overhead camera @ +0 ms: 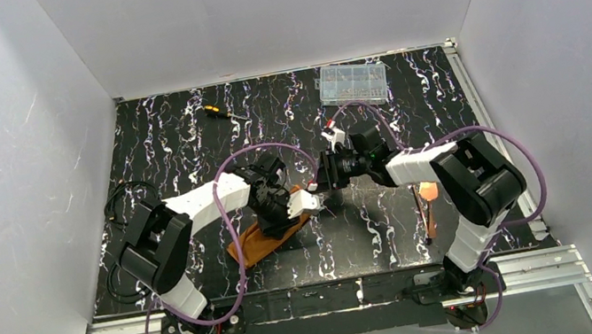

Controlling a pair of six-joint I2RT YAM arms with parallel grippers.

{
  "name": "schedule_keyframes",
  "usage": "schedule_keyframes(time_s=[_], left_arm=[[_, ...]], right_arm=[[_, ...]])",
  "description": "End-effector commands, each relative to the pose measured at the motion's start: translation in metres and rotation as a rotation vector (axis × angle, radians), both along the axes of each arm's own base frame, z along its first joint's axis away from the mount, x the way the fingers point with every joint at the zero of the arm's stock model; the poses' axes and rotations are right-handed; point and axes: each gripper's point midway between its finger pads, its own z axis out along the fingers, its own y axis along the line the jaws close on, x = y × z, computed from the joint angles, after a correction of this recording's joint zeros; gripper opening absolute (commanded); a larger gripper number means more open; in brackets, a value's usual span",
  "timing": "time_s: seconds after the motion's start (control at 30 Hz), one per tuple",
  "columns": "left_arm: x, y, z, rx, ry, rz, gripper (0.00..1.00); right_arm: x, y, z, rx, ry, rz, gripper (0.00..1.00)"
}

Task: Fold the napkin into a case and place the utensils inside
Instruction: Grasp the top corner of the smaller rectangle folded napkin from the folded napkin.

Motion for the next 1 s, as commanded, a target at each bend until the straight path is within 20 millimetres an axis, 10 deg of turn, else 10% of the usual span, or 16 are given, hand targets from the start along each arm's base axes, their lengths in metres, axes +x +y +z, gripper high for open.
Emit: schedule_keyframes(time_s=[0.0, 0.2, 0.43, 0.5, 0.57, 0.8, 0.97], left_arm=[[-0.012, 0.02, -0.01, 0.074, 0.027, 0.013, 0.26], [-0.011, 0.02, -0.008, 0.069, 0.016, 0.011, 0.26], [0.003, 0.011, 0.01, 0.033, -0.045, 0.038, 0.26], [0.015, 0.008, 0.023, 0.023, -0.102, 0.069, 0.35], [0.031, 0.009, 0.039, 0.023, -0.187, 0.103, 0.95], [0.073, 0.011, 0.127, -0.064, -0.487, 0.181, 0.98], [0.107, 0.036, 0.166, -0.093, -0.586, 0.552, 0.96]], right_arm=[[-0.01, 0.02, 0.037, 0.219, -0.008, 0.097, 0.3], [-0.013, 0.034, 0.018, 0.239, 0.059, 0.142, 0.01], [-0.012, 0.042, -0.03, 0.141, 0.133, 0.137, 0.01], [-0.01, 0.039, -0.043, 0.099, 0.146, 0.117, 0.01], [-0.009, 0.032, -0.06, 0.027, 0.158, 0.083, 0.01], [-0.013, 0.019, -0.079, -0.089, 0.13, 0.063, 0.01], [-0.012, 0.017, -0.078, -0.121, 0.1, 0.066, 0.01]])
